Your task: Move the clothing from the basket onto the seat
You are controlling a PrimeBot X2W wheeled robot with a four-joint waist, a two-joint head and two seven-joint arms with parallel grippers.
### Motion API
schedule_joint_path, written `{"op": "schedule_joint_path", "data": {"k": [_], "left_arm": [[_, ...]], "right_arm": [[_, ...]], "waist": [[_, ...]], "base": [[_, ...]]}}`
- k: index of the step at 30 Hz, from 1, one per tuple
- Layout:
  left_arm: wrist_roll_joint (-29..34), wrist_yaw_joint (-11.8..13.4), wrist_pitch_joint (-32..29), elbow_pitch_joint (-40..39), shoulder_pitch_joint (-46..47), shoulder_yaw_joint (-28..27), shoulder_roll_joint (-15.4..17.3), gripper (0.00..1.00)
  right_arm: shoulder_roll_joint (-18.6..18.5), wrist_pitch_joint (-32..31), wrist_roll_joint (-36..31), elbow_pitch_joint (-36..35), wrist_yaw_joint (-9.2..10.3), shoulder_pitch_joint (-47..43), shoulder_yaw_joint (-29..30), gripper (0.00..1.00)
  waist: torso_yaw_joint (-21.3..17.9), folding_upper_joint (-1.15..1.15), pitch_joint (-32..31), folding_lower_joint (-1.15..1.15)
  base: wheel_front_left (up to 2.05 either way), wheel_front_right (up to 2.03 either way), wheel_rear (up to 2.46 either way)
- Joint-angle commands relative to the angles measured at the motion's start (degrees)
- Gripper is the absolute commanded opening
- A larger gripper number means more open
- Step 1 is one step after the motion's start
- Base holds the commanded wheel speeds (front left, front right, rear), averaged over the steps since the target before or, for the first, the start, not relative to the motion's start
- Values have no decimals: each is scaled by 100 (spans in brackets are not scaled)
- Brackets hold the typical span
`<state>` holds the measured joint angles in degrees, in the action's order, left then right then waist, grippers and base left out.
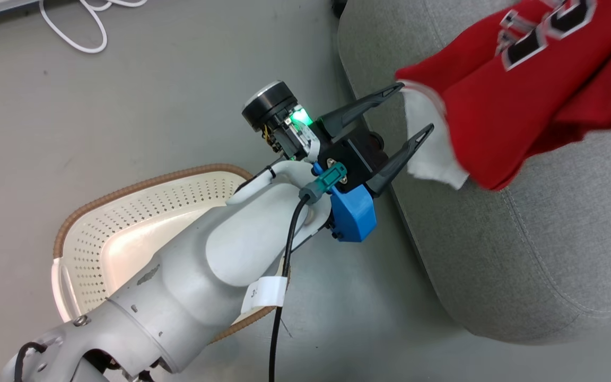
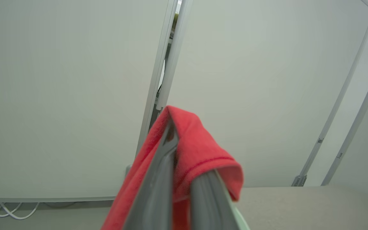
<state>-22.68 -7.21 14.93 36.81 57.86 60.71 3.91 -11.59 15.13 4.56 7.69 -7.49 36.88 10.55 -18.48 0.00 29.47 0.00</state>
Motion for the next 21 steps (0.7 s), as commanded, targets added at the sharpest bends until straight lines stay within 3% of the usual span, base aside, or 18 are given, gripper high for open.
{"op": "schedule_joint_path", "data": {"k": [1,10,17,21], "left_arm": [[25,23,28,-29,101,-17,59,100],[147,72,3,-232,319,33,173,100],[250,112,-86,-468,592,53,296,100],[309,153,-127,-650,692,64,400,100]], "right_arm": [[-126,3,-32,-70,-1,253,64,0],[-1174,1,33,175,-1,1699,947,0],[-2128,2,2,1149,-1,2390,1420,0],[-2319,2,-97,1592,-1,2392,1533,0]], "waist": [[5,0,59,0],[127,0,596,0],[256,0,1168,0],[290,0,1421,0]], "base": [[0,0,0],[0,0,0],[0,0,0],[0,0,0]]}}
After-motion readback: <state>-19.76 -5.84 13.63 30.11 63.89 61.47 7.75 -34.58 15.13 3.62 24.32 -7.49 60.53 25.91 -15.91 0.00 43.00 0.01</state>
